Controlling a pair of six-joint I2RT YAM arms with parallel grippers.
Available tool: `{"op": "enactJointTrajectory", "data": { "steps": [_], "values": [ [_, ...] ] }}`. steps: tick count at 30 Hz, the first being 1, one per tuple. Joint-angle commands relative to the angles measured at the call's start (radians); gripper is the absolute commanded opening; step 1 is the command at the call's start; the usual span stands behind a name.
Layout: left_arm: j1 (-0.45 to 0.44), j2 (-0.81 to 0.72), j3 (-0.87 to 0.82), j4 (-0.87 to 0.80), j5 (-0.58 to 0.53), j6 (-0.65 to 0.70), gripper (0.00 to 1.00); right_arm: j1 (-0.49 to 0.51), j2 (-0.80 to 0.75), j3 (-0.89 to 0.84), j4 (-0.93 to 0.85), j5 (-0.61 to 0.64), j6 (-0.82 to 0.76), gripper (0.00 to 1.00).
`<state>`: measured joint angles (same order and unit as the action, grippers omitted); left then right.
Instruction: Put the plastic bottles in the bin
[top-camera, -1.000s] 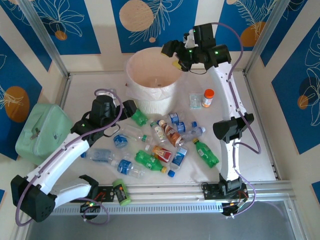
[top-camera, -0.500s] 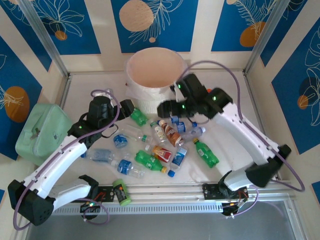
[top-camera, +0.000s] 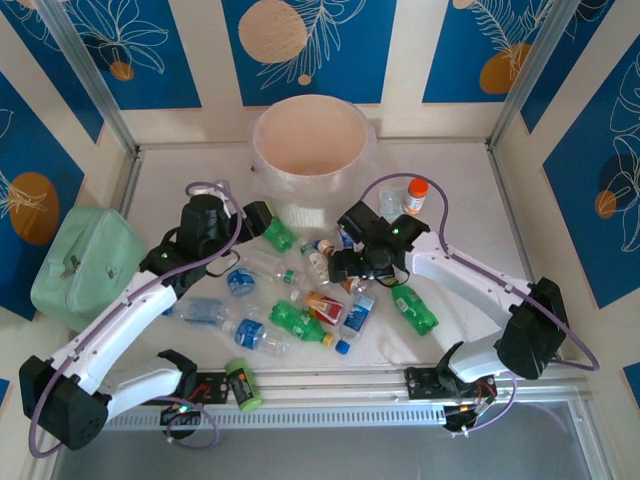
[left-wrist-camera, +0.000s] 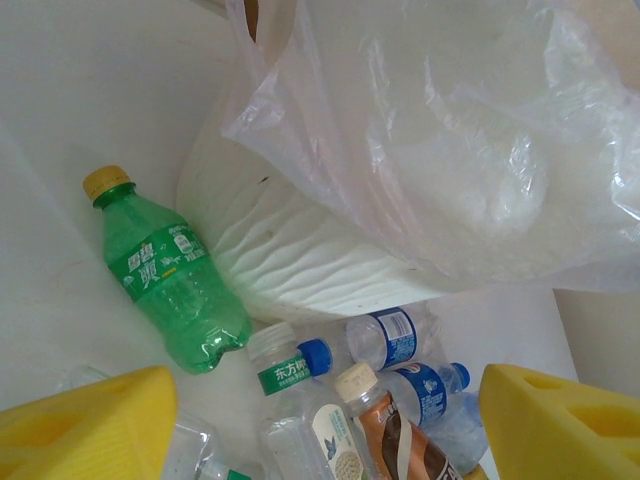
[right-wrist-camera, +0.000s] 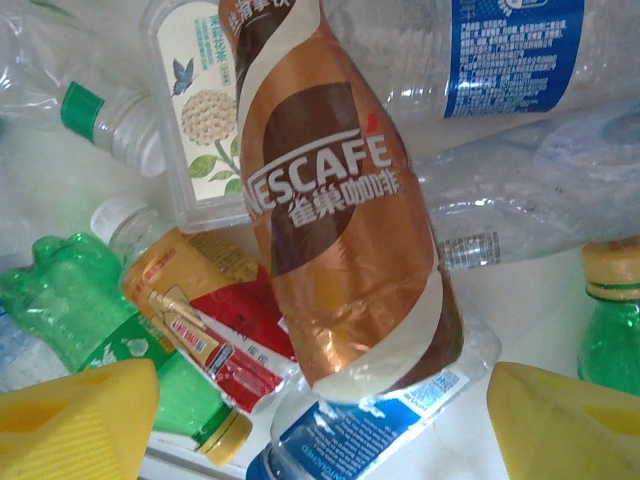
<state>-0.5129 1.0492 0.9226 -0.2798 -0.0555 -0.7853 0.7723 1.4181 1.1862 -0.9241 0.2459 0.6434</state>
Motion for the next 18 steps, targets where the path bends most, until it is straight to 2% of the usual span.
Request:
{"op": "enactJointTrajectory", "data": {
  "steps": [1,18],
  "values": [
    [-0.003,-0.002,0.002,0.018,0.018,-0.003,0.78,0.004,0.036,-0.005,0.023,0.035,-0.017,0.86],
    [-0.002,-0.001,-0.010,0.034,0.039,-0.018,0.79,0.012,0.166,-0.014,0.030,0.036,-0.012,0.82]
  ]
}}
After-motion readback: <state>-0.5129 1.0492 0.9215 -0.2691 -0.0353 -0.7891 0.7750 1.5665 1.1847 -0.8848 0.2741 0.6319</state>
